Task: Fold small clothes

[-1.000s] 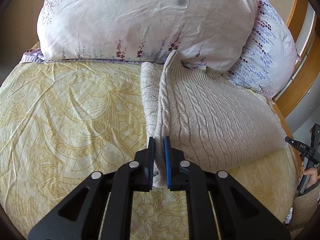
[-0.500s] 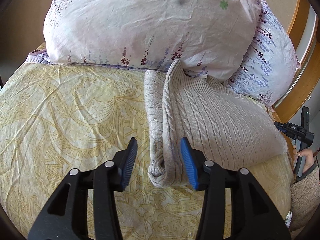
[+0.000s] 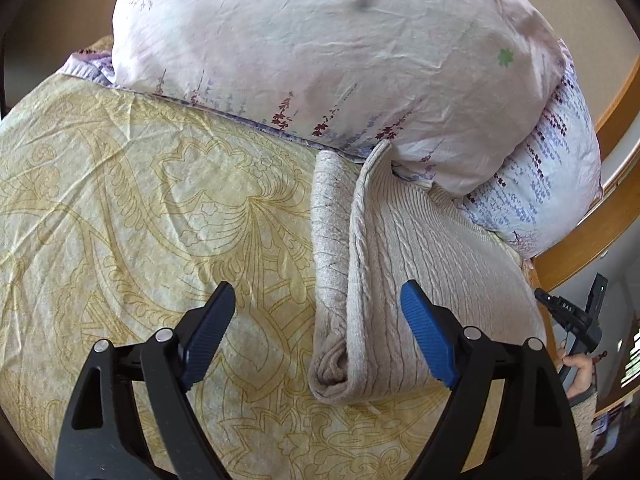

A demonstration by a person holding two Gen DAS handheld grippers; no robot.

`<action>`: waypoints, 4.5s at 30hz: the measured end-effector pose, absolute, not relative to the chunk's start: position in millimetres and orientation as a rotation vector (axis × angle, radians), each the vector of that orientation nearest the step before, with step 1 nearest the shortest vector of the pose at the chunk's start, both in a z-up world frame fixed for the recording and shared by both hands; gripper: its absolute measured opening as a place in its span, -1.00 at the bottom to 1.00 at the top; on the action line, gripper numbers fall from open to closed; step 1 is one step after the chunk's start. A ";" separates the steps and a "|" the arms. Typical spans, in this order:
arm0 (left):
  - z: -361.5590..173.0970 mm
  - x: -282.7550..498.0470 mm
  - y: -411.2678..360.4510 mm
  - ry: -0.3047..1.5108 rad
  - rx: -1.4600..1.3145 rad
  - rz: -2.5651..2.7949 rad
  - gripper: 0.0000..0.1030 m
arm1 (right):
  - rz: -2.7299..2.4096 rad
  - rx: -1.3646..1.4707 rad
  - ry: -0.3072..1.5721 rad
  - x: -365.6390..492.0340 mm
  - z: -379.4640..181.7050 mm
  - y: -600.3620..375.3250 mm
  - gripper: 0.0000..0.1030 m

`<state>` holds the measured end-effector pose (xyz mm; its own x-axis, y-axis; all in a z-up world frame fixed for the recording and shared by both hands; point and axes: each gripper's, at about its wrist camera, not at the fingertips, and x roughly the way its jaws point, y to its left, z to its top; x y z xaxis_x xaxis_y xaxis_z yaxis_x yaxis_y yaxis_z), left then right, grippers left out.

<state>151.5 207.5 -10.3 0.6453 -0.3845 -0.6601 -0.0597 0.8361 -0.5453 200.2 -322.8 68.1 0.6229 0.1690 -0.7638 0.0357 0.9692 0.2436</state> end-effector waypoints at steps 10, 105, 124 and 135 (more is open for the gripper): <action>-17.9 191.9 200.1 0.915 -0.652 -0.229 0.61 | 0.293 -0.005 0.919 194.4 55.7 -190.7 0.34; 19.5 280.7 -120.4 0.990 -1.036 -0.876 -0.62 | 0.254 0.768 0.842 218.7 61.7 -370.8 0.97; 55.6 193.8 -75.8 0.814 -0.442 -0.748 0.44 | 0.313 0.859 0.847 217.2 44.4 -405.5 0.50; 33.6 172.9 -74.5 0.767 -0.147 -0.577 0.77 | 0.298 0.703 0.923 233.5 28.3 -380.0 0.03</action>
<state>172.9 -74.5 33.6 0.5747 -0.5424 -0.6129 0.4381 0.8364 -0.3294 233.5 -380.0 28.3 0.5833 0.5193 -0.6246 0.0559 0.7414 0.6687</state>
